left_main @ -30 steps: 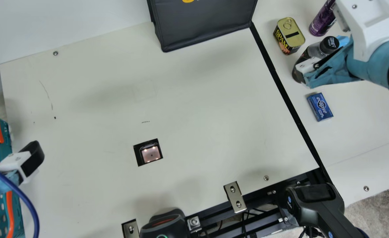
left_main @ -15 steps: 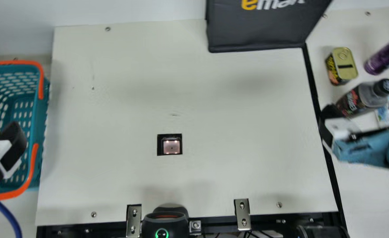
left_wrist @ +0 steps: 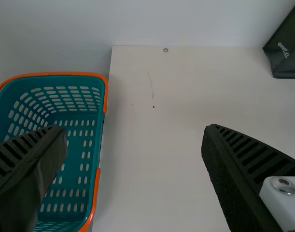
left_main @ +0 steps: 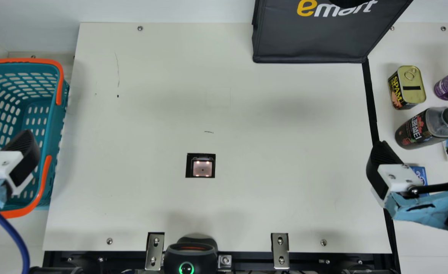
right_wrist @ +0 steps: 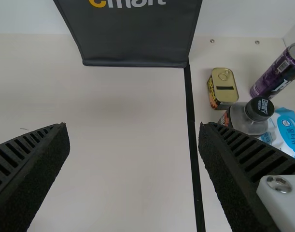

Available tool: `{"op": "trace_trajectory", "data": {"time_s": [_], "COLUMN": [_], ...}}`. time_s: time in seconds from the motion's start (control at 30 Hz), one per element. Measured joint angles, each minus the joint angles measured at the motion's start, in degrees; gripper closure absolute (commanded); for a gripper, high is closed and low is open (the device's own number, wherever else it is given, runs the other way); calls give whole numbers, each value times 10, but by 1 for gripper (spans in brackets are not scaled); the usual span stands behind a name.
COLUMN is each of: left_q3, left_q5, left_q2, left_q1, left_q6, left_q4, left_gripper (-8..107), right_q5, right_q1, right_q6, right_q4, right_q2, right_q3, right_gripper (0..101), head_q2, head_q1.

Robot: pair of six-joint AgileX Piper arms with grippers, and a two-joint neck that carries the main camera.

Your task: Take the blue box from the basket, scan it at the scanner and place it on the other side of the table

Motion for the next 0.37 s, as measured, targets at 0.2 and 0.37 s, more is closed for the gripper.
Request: {"op": "trace_trajectory", "data": {"time_s": [0.2, 0.37], "left_q3": [0, 0], "left_q5": [0, 0], "left_q2": [0, 0], "left_q1": [0, 0], "left_q6": [0, 0], "left_q4": [0, 0], "left_gripper": [9, 9], "right_q5": [0, 0], "right_q1": [0, 0], "right_q6": [0, 0], "right_q4": [0, 0], "right_q2": [-1, -1], "right_q3": [0, 0], "right_gripper": [6, 6], "head_q2": [0, -1], "head_q1": [0, 0]}}
